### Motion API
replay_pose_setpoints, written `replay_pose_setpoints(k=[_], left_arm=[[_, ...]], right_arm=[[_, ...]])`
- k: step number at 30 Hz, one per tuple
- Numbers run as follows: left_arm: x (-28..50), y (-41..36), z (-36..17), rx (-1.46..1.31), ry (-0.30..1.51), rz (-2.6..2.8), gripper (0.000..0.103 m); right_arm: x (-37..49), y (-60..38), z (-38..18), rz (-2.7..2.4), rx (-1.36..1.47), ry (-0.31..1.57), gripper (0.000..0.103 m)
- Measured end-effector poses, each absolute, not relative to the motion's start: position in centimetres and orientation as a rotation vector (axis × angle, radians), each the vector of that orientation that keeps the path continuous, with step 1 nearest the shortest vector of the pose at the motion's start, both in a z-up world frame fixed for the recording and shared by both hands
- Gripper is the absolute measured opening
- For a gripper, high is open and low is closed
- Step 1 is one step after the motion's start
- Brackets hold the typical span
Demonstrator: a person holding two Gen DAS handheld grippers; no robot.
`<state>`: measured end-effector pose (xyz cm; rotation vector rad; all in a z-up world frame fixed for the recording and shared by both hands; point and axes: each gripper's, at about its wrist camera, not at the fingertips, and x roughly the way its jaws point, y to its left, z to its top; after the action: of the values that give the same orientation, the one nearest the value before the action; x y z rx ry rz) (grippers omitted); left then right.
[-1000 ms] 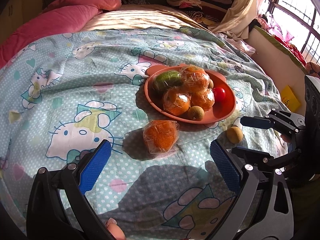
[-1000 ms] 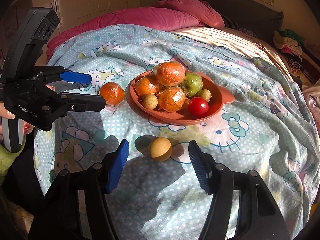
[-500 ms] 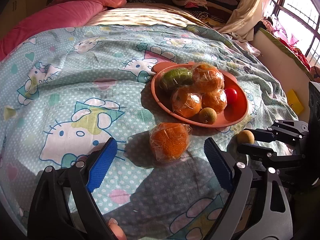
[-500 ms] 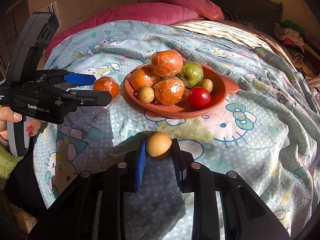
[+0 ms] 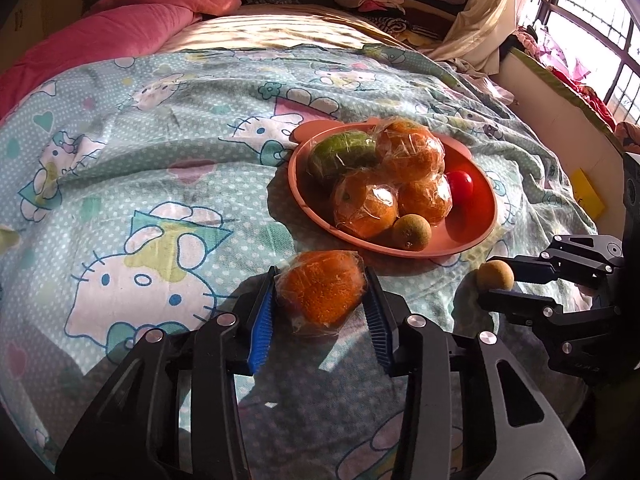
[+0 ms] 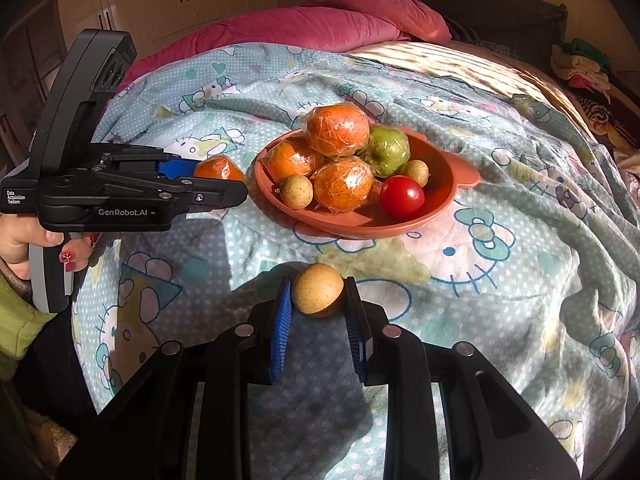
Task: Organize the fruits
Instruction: 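Carry both held fruits over the orange plate and lower them in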
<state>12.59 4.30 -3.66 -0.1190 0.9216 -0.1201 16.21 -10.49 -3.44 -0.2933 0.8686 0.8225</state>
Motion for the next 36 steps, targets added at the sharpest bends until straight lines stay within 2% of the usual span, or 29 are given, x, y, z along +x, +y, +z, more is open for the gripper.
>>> replay_pose_setpoints(k=[20, 36], left_arm=[[10.1, 1.7, 0.7, -0.114, 0.837, -0.239, 0.032], [12.1, -1.2, 0.8, -0.087, 0.864, -0.293, 0.032]], right_arm=[[16.0, -11.9, -0.5, 0.85, -0.234, 0.807, 0.025], [18.8, -14.7, 3.0, 0.797, -0.174, 0.743, 0.025]])
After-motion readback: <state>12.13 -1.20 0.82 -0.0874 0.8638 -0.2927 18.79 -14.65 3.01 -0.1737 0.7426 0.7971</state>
